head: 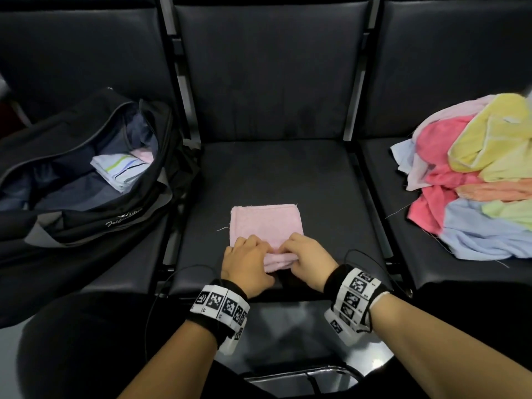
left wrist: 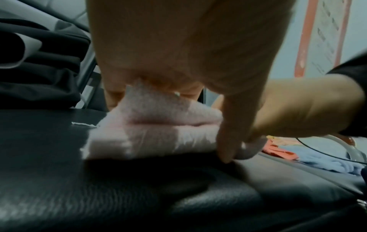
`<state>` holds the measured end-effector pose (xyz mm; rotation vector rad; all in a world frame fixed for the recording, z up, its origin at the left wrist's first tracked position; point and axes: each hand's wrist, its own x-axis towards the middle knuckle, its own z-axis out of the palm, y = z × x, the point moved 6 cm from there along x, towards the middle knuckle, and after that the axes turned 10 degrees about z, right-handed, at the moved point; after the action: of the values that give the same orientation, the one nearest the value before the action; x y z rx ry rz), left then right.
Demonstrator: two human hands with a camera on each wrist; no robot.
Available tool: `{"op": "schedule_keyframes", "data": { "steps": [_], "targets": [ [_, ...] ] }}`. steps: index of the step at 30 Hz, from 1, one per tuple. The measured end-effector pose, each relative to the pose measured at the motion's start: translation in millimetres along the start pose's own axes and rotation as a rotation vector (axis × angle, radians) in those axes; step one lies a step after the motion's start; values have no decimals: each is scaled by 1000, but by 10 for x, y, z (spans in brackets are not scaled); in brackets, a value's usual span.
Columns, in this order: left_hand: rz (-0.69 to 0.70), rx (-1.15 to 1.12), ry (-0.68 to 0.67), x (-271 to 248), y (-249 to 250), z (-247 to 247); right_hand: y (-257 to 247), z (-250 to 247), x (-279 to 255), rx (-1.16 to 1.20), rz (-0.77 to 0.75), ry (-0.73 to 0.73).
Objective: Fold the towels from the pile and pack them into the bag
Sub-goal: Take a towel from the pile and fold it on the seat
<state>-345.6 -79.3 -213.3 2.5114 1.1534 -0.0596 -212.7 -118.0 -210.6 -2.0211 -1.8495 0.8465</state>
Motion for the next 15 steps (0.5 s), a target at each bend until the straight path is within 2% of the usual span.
{"op": "schedule_keyframes", "data": {
  "steps": [3,5,7,9,11,13,15],
  "targets": [
    [-21,21,98,39,-60,-59,18,-187,-43,208,42,92],
    [-6,2,142,61,-75,-78,-12,-197,-85,187,44,80],
    [12,-26,143,69,-87,-78,-58,-93,-129,-24,-3,51],
    [24,-57,138,77,-112,-69,-72,8,-155,-283,-65,84],
    [34,-82,155,75,-141,-74,-23,45,-141,-370,-59,115],
    [37,-69,186,60,-177,-101,76,10,-83,-290,-8,115],
    [23,-52,207,44,-225,-132,190,-70,-41,-78,78,105]
  ]
}}
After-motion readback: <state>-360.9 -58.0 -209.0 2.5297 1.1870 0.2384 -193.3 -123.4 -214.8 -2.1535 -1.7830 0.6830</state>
